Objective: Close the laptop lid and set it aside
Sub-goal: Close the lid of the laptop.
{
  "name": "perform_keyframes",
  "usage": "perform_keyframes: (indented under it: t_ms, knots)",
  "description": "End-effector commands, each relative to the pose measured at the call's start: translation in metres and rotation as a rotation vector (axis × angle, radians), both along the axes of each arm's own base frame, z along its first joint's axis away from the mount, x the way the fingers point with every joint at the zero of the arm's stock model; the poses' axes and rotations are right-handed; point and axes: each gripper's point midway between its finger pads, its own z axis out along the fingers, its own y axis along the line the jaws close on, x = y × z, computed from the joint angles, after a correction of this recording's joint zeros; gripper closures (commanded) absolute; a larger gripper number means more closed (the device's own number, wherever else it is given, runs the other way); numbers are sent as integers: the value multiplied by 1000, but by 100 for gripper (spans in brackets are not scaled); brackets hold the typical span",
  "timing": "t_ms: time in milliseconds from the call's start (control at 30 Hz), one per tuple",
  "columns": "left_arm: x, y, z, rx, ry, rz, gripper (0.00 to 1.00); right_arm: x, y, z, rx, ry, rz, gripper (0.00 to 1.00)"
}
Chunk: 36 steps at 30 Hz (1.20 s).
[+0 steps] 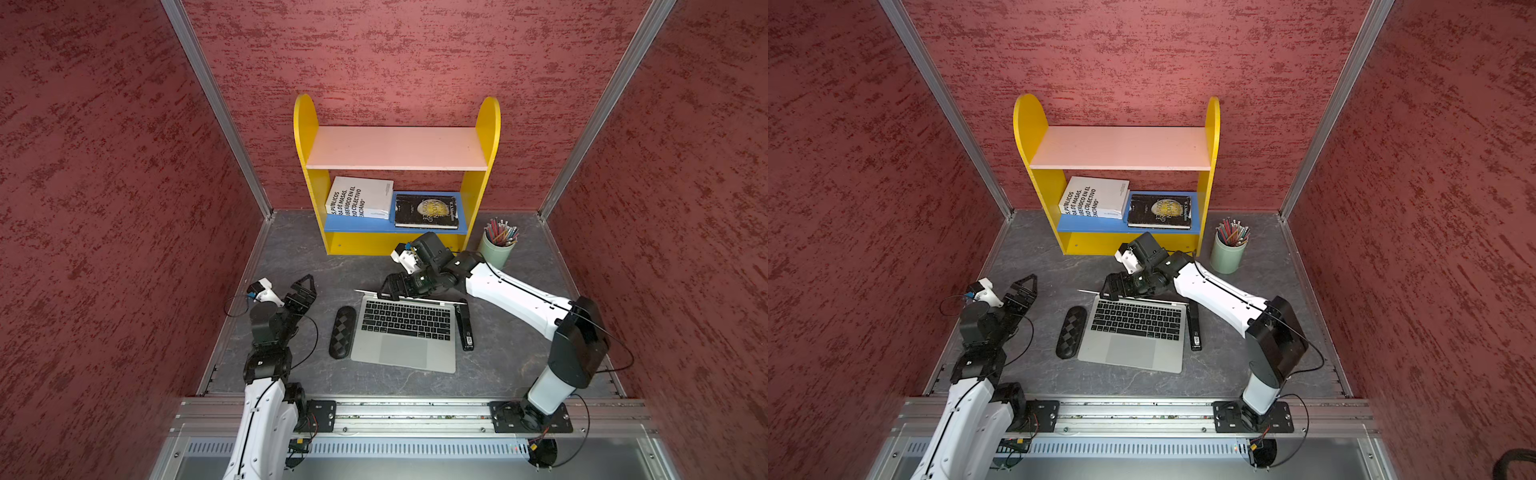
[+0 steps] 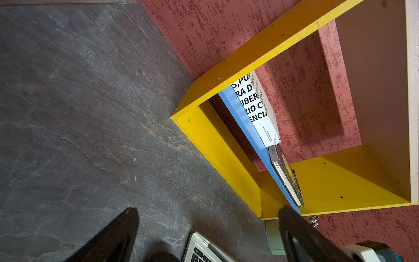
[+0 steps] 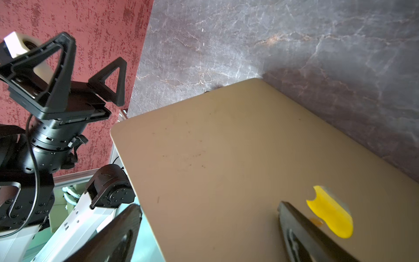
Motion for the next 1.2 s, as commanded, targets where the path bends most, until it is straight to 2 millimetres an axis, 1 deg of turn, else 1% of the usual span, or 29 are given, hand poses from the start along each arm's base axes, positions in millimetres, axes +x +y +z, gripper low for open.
perform_keyframes:
  t_ms: [0, 500, 733, 967, 1167]
  knots:
    - [0, 1, 3, -2, -21, 0, 0, -16, -2, -4, -21, 25, 13, 2]
    - [1, 2, 4, -7, -25, 1, 0, -31, -3, -10, -47, 37, 38, 2]
    - [1, 2, 4, -9, -24, 2, 0, -34, -6, -6, -54, 25, 41, 2]
    - [0, 2, 2, -10, -21, 2, 0, -40, -10, 6, -46, -2, 38, 2]
    - [0, 2, 2, -13, -21, -1, 0, -45, -11, 10, -42, -12, 42, 1]
